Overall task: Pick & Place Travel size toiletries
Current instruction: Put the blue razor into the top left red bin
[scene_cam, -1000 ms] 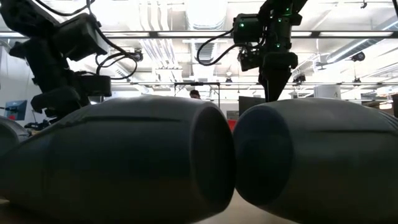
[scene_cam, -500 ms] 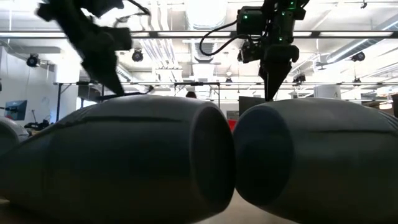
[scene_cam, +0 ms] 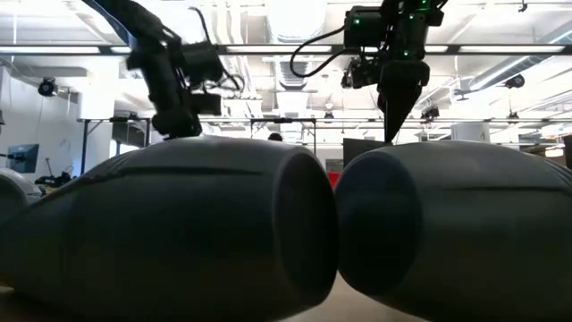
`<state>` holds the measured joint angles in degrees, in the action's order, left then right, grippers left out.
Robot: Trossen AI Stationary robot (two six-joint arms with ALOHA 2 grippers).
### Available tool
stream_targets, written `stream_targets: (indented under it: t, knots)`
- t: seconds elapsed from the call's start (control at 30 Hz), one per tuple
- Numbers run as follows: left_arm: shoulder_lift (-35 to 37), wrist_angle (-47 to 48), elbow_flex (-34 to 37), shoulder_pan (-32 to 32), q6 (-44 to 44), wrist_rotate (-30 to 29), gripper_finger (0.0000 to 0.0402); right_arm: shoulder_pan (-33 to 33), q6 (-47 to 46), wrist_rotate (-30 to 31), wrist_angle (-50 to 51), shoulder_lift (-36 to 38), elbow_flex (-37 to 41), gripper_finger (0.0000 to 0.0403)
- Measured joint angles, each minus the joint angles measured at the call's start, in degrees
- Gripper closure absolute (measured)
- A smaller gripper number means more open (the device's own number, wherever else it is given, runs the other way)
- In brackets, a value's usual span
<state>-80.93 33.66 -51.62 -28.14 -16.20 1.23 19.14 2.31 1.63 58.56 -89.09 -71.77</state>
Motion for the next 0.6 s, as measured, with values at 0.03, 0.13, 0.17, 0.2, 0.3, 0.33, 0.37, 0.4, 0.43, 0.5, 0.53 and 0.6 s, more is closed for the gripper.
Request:
stream_targets:
  t: [0.03, 0.13, 0.17, 0.2, 0.3, 0.33, 0.37, 0.4, 0.43, 0.5, 0.53, 0.6]
  knots:
    - [-1.0, -0.2, -0.6, -0.6, -0.5, 0.7, 0.038, 0.0, -0.5, 0.0, 0.1, 0.3, 0.0, 0.0105]
    - [-3.7, -0.2, -2.3, -0.8, -2.6, 1.7, 0.0379, 0.0, -1.2, 0.0, 0.3, 1.2, 0.3, 0.0098]
    - [-4.5, -0.2, -2.9, -0.5, -3.2, 1.9, 0.0379, 0.0, -1.5, 0.0, 0.3, 1.6, 0.5, 0.0096]
    - [-5.3, -0.1, -3.5, -0.2, -3.5, 2.3, 0.0379, 0.0, -1.9, 0.0, 0.4, 1.9, 0.7, 0.0094]
    - [-7.6, -0.2, -4.9, 0.1, -3.5, 2.8, 0.0379, 0.0, -2.7, -0.1, 0.7, 2.6, 1.2, 0.009]
    - [-8.3, -0.2, -5.2, 0.1, -3.5, 2.8, 0.0377, 0.0, -3.0, -0.1, 0.7, 2.9, 1.4, 0.0089]
    - [-8.9, -0.2, -5.4, 0.1, -3.6, 2.8, 0.0373, 0.0, -3.1, -0.1, 0.9, 3.0, 1.5, 0.0088]
    - [-9.5, -0.2, -5.5, 0.1, -3.6, 2.8, 0.0368, 0.0, -3.4, -0.1, 0.9, 3.1, 1.7, 0.0087]
    - [-9.8, -0.1, -5.5, 0.1, -3.6, 2.7, 0.0361, 0.0, -3.5, -0.1, 1.0, 3.2, 1.8, 0.0086]
    - [-10.2, 0.0, -5.5, 0.1, -3.1, 2.8, 0.034, 0.0, -3.5, -0.1, 1.1, 3.4, 2.0, 0.0084]
    - [-10.2, 0.4, -5.5, 0.1, -2.2, 2.8, 0.0328, 0.0, -3.5, -0.1, 1.1, 3.4, 2.0, 0.0083]
    - [-9.8, 1.2, -5.5, 0.1, -0.5, 2.8, 0.0299, 0.0, -3.4, -0.1, 1.0, 3.5, 2.2, 0.0081]
